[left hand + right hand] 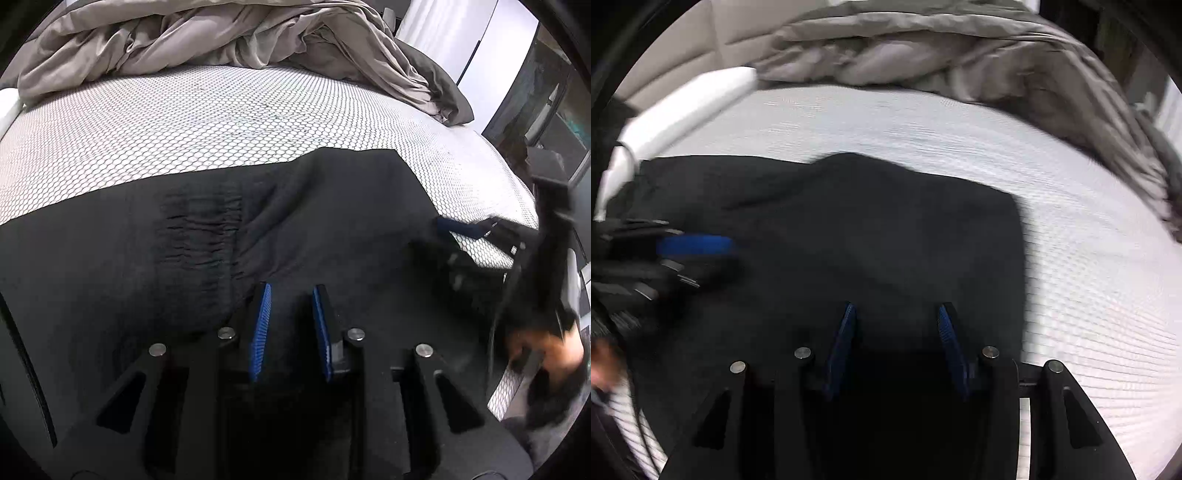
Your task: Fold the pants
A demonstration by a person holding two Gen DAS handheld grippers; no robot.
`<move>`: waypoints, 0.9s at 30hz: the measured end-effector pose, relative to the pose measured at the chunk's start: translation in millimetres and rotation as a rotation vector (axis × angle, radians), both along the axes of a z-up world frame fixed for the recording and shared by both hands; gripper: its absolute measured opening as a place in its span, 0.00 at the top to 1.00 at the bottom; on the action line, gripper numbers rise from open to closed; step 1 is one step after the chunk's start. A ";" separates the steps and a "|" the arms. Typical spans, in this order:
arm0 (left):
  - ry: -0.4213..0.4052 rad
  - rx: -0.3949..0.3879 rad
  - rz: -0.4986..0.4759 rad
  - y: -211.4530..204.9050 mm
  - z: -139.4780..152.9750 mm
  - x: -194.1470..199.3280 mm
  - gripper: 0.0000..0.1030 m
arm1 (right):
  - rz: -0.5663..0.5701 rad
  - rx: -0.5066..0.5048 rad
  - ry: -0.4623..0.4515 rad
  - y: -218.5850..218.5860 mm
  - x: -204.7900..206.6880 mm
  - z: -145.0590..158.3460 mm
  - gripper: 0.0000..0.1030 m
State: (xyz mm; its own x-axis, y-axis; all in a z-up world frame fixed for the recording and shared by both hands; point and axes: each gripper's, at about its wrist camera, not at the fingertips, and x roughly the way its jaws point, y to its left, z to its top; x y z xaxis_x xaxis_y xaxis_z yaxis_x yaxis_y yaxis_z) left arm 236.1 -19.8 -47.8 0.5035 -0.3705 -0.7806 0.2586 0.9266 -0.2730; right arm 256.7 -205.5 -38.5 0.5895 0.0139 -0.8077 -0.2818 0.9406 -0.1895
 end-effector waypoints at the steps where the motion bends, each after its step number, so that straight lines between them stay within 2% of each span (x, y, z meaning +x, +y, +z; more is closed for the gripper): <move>1: 0.001 0.000 -0.001 0.9 0.0 -0.7 0.79 | -0.050 -0.019 -0.012 -15.7 0.2 0.0 0.45; 2: 0.000 0.009 -0.001 0.5 1.7 -2.3 0.79 | -0.093 0.012 -0.020 -31.4 -0.6 2.1 0.39; 3: -0.003 0.025 -0.002 -1.3 5.6 -4.0 0.79 | -0.099 0.072 -0.011 -42.1 -2.1 5.3 0.39; 4: -0.009 0.034 0.000 -2.4 10.2 -4.3 0.79 | -0.092 0.106 -0.006 -46.4 -3.6 8.6 0.41; 6: -0.052 0.033 0.025 -3.0 25.5 -6.7 0.79 | -0.087 0.131 -0.053 -47.1 -11.3 24.4 0.47; 9: -0.089 0.011 0.066 -4.7 35.1 2.2 0.79 | -0.058 0.184 -0.099 -35.4 -13.7 39.3 0.47; 13: -0.008 0.009 0.092 -9.2 8.6 23.1 0.79 | 0.031 0.263 -0.035 10.8 2.7 32.4 0.47; 16: -0.005 0.020 0.076 -7.3 -3.7 29.0 0.80 | 0.062 0.243 0.041 33.2 20.4 9.4 0.47; 19: 0.012 -0.033 0.073 5.8 -4.2 28.5 0.86 | 0.067 0.206 0.048 24.0 23.2 5.9 0.51; 22: 0.022 -0.067 0.075 15.5 -3.7 26.9 0.88 | -0.075 0.001 -0.015 -9.2 20.6 4.7 0.50; 23: 0.018 -0.062 0.075 16.1 -2.4 25.7 0.88 | -0.108 0.001 -0.019 -20.3 22.1 5.8 0.41; 25: 0.002 -0.026 0.076 13.8 3.6 21.1 0.88 | -0.144 0.112 -0.018 -39.4 18.6 13.9 0.41; 27: -0.034 0.013 0.093 13.3 16.6 10.7 0.88 | -0.153 0.137 -0.045 -41.5 12.7 25.1 0.44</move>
State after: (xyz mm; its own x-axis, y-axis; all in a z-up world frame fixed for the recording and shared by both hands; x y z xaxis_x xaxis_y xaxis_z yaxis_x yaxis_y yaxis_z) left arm 246.8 -6.5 -31.3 0.5613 -0.3111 -0.7669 0.1805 0.9504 -0.2534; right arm 269.4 -247.1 -13.5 0.6289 0.0294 -0.7770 -0.1280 0.9896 -0.0662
